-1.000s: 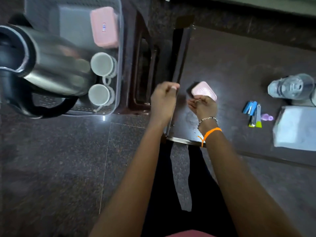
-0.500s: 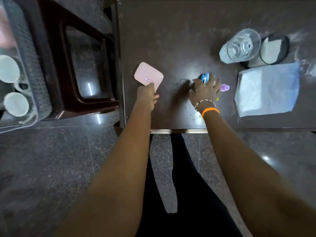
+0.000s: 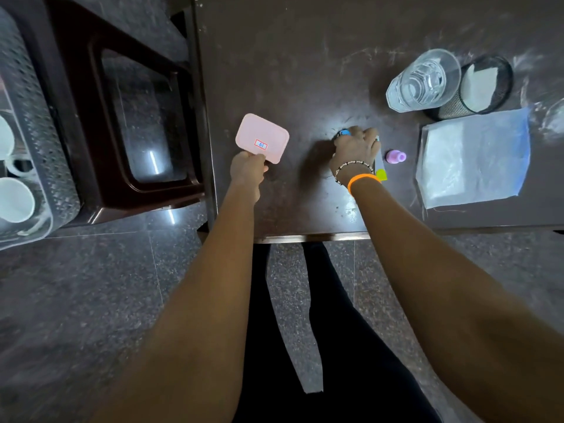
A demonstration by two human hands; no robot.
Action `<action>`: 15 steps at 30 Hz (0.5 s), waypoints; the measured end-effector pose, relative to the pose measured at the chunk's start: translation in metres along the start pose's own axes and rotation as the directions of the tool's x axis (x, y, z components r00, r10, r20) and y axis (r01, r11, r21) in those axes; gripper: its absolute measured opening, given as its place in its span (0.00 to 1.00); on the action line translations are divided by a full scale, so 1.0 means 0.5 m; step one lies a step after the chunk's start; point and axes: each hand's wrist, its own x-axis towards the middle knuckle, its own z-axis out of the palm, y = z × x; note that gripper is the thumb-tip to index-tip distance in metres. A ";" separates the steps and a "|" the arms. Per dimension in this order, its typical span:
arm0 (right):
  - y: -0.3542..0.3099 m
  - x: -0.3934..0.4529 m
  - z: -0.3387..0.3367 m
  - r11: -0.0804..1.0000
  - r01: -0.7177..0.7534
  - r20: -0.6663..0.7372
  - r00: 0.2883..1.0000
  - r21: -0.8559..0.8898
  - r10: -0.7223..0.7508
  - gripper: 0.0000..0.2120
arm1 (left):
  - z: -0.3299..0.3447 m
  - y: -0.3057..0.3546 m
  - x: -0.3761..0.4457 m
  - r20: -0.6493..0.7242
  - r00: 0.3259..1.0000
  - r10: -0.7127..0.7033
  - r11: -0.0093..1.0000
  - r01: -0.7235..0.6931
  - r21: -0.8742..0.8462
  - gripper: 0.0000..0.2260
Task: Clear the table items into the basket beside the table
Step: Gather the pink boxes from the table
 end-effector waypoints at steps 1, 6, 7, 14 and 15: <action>-0.011 -0.003 0.000 0.999 0.013 -0.011 1.000 0.035 -0.012 0.17 | -0.009 0.002 -0.005 0.004 1.000 0.021 1.000 -0.021 0.007 0.09; -0.088 -0.042 -0.020 0.916 0.026 -0.029 0.999 0.401 -0.016 0.19 | -0.100 0.002 -0.050 -0.019 0.986 0.168 0.986 -0.168 0.024 0.08; -0.106 -0.054 -0.030 0.854 0.027 -0.038 0.999 0.519 -0.008 0.17 | -0.125 0.003 -0.067 -0.036 0.977 0.208 0.978 -0.208 0.019 0.09; -0.283 -0.163 -0.124 0.155 -0.087 0.115 0.977 0.984 -0.177 0.13 | -0.368 0.056 -0.155 -0.261 0.886 0.384 0.908 -0.414 -0.070 0.03; -0.320 -0.178 -0.132 0.124 -0.111 0.139 0.961 0.986 -0.239 0.14 | -0.409 0.075 -0.160 -0.315 0.864 0.393 0.897 -0.435 -0.076 0.04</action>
